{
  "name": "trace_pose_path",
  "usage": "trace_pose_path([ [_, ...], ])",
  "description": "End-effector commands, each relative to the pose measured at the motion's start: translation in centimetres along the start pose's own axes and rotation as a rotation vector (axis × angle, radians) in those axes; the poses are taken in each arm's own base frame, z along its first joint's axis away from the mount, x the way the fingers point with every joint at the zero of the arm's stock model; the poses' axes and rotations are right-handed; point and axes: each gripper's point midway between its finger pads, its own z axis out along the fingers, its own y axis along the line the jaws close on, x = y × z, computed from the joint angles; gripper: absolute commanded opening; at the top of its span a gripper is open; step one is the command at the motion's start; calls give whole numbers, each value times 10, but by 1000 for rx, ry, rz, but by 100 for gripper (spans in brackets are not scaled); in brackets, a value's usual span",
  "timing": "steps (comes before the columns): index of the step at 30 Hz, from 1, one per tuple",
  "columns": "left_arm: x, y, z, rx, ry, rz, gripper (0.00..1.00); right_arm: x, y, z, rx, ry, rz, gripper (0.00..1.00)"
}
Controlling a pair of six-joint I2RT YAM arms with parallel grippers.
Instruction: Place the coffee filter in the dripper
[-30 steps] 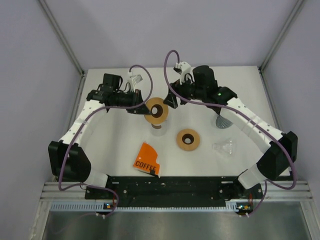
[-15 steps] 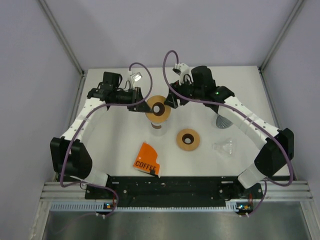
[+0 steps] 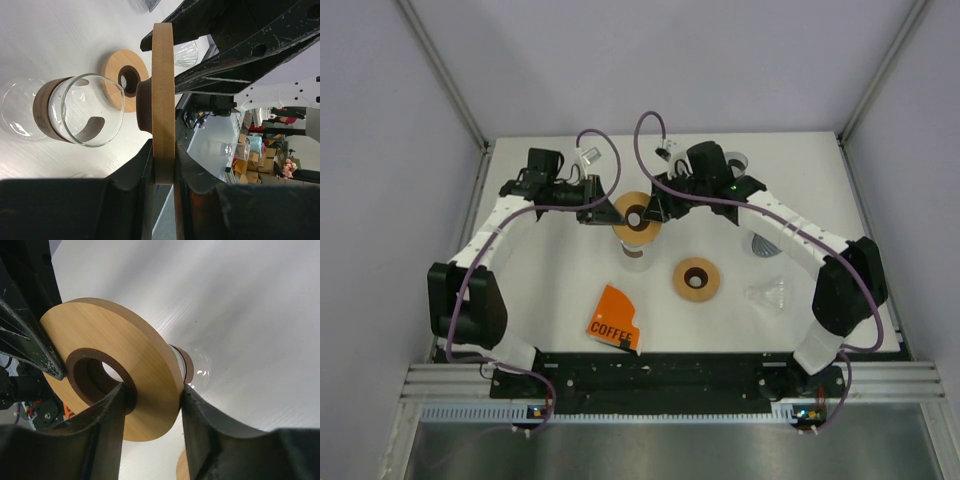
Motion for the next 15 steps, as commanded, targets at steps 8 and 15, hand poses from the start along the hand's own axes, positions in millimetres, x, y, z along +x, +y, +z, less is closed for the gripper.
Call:
trace_pose_path([
  [8, -24, 15, -13, -122, -54, 67, 9, -4, -17, 7, 128, 10, 8, 0],
  [15, -33, 25, -31, -205, -74, 99, 60, 11, -14, 14, 114, 109, 15, 0],
])
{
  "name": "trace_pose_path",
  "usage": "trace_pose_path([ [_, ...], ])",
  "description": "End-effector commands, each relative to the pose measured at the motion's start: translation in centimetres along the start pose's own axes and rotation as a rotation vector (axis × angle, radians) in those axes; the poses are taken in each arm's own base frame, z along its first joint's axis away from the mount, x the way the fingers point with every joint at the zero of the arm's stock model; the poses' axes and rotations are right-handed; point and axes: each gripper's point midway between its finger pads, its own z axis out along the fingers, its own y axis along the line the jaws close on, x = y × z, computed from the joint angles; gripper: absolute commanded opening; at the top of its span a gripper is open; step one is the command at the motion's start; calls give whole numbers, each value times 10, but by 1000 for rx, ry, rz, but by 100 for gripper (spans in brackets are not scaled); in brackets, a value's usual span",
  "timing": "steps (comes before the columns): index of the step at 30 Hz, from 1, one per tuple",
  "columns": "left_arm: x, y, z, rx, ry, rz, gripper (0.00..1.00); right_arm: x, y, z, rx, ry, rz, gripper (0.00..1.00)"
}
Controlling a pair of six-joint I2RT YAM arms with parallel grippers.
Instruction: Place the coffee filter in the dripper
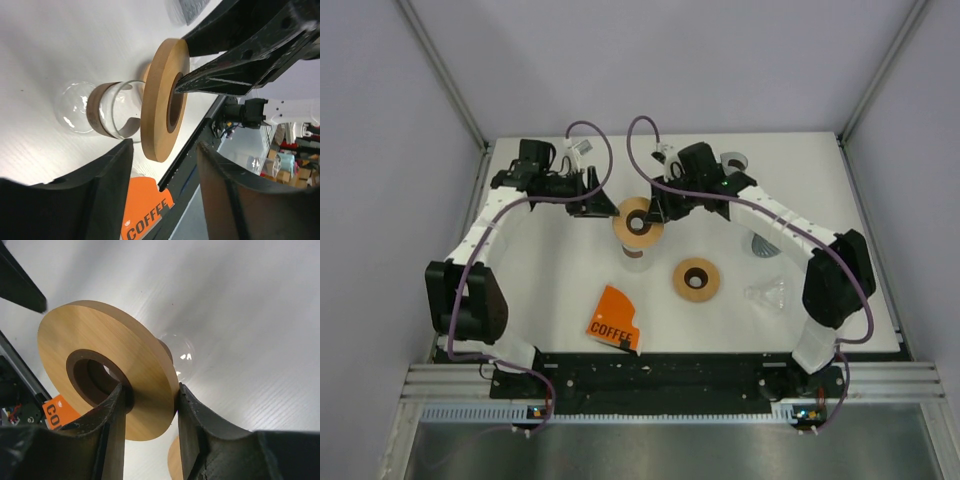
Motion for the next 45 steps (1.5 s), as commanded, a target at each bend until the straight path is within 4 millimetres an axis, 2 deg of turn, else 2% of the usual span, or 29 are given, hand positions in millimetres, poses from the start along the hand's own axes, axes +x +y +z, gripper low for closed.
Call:
trace_pose_path([
  [1, -18, 8, -20, -76, -58, 45, 61, 2, 2, 2, 14, 56, -18, 0],
  [6, -22, 25, -28, -173, -91, 65, 63, 2, 7, 9, -3, 94, -23, 0],
  [15, -15, 33, -24, -191, -84, 48, 63, 1, 11, 26, -4, 180, -41, 0],
  [22, -11, 39, -21, -193, -74, 27, 63, -3, 3, 34, 43, 207, -62, 0],
  [25, -11, 41, -20, -194, -71, 22, 63, 0, 1, 38, 46, 225, -65, 9],
  [27, -10, 41, -19, -191, -68, 18, 63, 4, -3, 40, 57, 243, -66, 20],
  [30, -9, 41, -18, -184, -65, 15, 63, 4, -3, 45, 52, 247, -66, 30],
  [39, -3, 48, -13, -183, -51, -10, 63, 6, -13, 47, 91, 261, -83, 39],
  [45, 4, 54, -7, -175, -38, -50, 63, 11, -19, 43, 126, 279, -88, 41],
])
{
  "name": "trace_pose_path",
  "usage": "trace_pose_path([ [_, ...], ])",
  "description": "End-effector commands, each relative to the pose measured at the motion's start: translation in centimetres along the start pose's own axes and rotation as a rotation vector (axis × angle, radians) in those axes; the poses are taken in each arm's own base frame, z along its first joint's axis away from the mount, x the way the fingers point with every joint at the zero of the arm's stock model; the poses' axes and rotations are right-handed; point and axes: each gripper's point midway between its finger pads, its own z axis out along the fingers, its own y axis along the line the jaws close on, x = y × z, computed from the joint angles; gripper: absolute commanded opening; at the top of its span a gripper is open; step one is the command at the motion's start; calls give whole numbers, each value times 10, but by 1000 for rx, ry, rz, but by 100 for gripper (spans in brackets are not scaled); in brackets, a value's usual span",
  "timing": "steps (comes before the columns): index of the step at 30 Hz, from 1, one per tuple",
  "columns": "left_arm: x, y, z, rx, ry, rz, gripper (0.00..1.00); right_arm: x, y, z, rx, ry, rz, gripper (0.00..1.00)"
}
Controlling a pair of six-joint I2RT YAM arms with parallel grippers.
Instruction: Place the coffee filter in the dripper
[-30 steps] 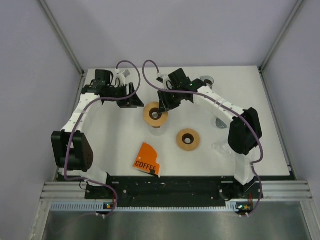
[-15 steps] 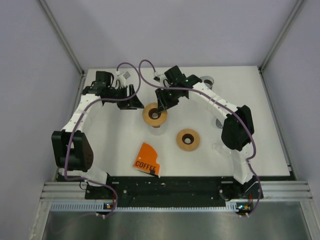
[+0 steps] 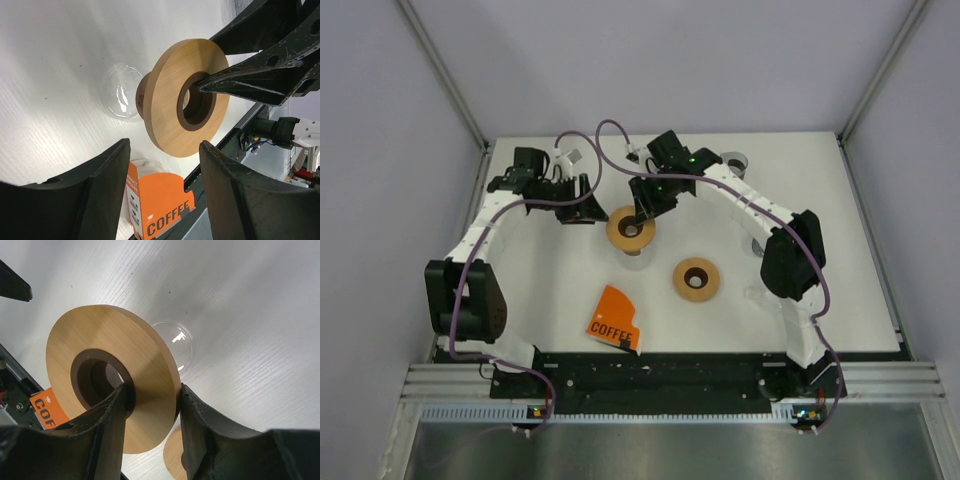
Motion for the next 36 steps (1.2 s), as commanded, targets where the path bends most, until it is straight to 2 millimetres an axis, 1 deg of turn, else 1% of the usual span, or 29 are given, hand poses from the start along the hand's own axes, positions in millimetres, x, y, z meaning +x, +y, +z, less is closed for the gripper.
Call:
trace_pose_path([
  [1, 0, 0, 7, 24, -5, -2, 63, -2, -13, 1, 79, 5, -50, 43],
  [3, 2, 0, 9, 29, 2, -8, 63, -1, -13, 1, 77, 7, -51, 48],
  [6, 4, -1, 11, 37, 9, -9, 63, 0, -13, 0, 75, 8, -50, 52],
  [8, 4, -1, 11, 38, 10, -8, 63, 0, -11, 1, 59, 9, -50, 54],
  [12, 4, -1, 12, 40, 10, -6, 63, -3, 3, 0, -13, 5, -56, 55],
  [14, 3, -2, 12, 40, 9, -5, 63, -5, 5, -2, -23, -1, -57, 56],
  [16, 4, -2, 11, 40, 9, -5, 62, -7, 5, -3, -18, -9, -59, 59],
  [20, 4, -2, 11, 40, 9, 0, 63, -15, 7, -12, -8, -37, -70, 73],
  [23, 1, -3, 9, 38, 4, 12, 62, -24, 10, -25, -8, -73, -78, 76],
  [25, -1, -4, 7, 31, -2, 24, 62, -33, 6, -38, -2, -106, -78, 79],
  [27, -2, -4, 5, 22, -8, 35, 63, -43, 1, -54, 8, -151, -73, 82],
  [30, -4, -4, 2, 8, -18, 58, 63, -62, -28, -84, 61, -239, -27, 87],
  [32, -5, -4, 0, -3, -25, 71, 62, -72, -48, -108, 111, -304, 17, 87],
  [33, -5, -4, -1, -6, -26, 74, 63, -74, -55, -117, 129, -327, 32, 87],
  [34, -5, -4, -2, -12, -29, 81, 62, -75, -66, -128, 165, -353, 48, 87],
  [35, -5, -4, -3, -16, -32, 86, 62, -73, -74, -135, 203, -367, 59, 88],
  [36, -5, -4, -3, -19, -32, 88, 63, -71, -87, -145, 269, -384, 70, 89],
])
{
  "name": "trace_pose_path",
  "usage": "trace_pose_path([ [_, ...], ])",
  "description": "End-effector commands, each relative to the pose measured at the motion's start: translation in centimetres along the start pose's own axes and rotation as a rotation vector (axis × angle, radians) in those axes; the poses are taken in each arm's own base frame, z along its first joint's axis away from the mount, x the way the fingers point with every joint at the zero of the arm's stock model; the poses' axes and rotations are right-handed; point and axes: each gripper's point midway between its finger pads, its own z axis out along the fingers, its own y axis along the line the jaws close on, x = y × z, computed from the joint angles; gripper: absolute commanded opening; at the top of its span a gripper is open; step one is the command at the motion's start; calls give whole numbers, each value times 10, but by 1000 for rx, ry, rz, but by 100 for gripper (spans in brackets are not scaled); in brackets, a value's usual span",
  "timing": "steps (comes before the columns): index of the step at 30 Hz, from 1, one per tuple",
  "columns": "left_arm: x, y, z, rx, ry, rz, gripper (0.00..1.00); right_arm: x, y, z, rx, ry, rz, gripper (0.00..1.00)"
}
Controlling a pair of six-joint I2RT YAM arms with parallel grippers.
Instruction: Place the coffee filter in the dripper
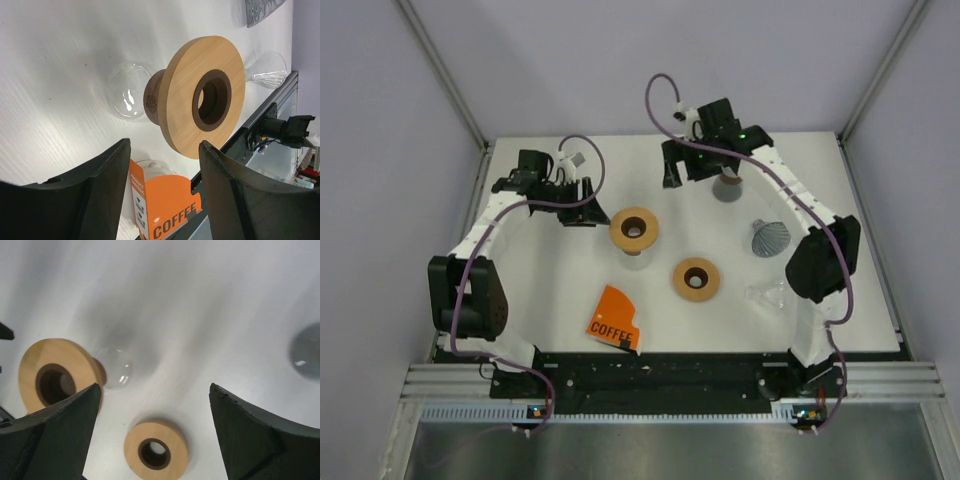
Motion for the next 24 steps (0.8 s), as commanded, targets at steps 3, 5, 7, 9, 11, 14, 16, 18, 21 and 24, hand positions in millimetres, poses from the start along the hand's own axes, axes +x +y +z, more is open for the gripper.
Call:
trace_pose_path([
  [3, -13, -12, -16, -17, -62, 92, 62, -22, -70, -82, 359, -204, 38, 90],
  [5, -14, -12, -17, -20, -65, 94, 63, -1, -92, -87, 444, -180, 81, 91],
  [7, -14, -13, -17, -19, -67, 95, 62, 19, -115, -92, 528, -166, 139, 92],
  [9, -13, -12, -17, -23, -67, 96, 62, 37, -132, -98, 587, -159, 194, 94],
  [11, -14, -14, -19, -23, -73, 103, 62, 54, -152, -105, 663, -165, 267, 99],
  [14, -13, -14, -19, -25, -76, 108, 62, 75, -177, -116, 734, -205, 390, 99],
  [16, -13, -14, -20, -27, -80, 111, 62, 84, -185, -119, 737, -246, 458, 99],
  [18, -13, -14, -20, -29, -80, 112, 61, 92, -189, -120, 725, -287, 508, 99],
  [21, -13, -14, -21, -30, -84, 115, 61, 106, -187, -114, 708, -320, 556, 99],
  [24, -13, -14, -20, -28, -84, 114, 61, 122, -181, -93, 644, -296, 569, 90],
])
